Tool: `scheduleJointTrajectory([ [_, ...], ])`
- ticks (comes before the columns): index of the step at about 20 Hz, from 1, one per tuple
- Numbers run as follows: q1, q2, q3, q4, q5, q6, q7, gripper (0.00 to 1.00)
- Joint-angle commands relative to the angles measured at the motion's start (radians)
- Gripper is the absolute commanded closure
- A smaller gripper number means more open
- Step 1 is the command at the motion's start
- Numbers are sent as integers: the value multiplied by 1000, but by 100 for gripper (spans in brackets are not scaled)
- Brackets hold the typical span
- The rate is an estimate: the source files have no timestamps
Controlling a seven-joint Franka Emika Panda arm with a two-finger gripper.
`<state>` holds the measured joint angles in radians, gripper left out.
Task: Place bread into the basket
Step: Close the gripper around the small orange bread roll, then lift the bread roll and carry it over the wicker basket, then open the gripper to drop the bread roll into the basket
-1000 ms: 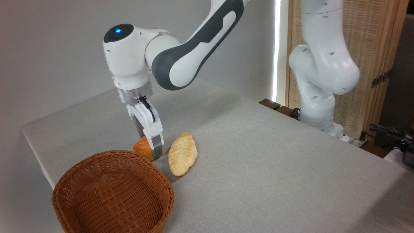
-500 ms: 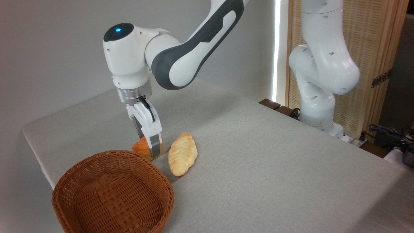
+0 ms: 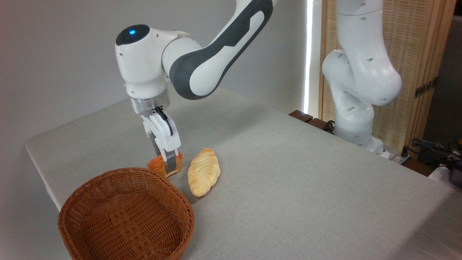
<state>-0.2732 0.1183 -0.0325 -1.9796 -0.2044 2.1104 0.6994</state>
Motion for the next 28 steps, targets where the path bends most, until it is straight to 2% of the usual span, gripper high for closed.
scheduleJointTrajectory([
  [1, 3, -37, 16, 2, -3, -47, -14, 59],
  [3, 8, -61, 19, 5, -3, -70, -12, 56],
  [6, 9, -98, 60, 7, -3, -131, 2, 56],
  [10, 9, -132, 112, 25, -9, -138, 6, 55],
  [16, 11, -123, 164, 108, -10, -116, 3, 54],
  [19, 9, -97, 164, 111, -10, -9, 6, 40],
  [20, 8, -85, 160, 111, -3, 31, 6, 27],
  [21, 8, -75, 158, 111, -1, 66, 5, 17],
  [23, 6, -59, 157, 111, -1, 124, 5, 7],
  [25, 5, -42, 155, 111, 0, 160, 5, 0],
  [28, -1, -32, 155, 111, 2, 183, 5, 0],
])
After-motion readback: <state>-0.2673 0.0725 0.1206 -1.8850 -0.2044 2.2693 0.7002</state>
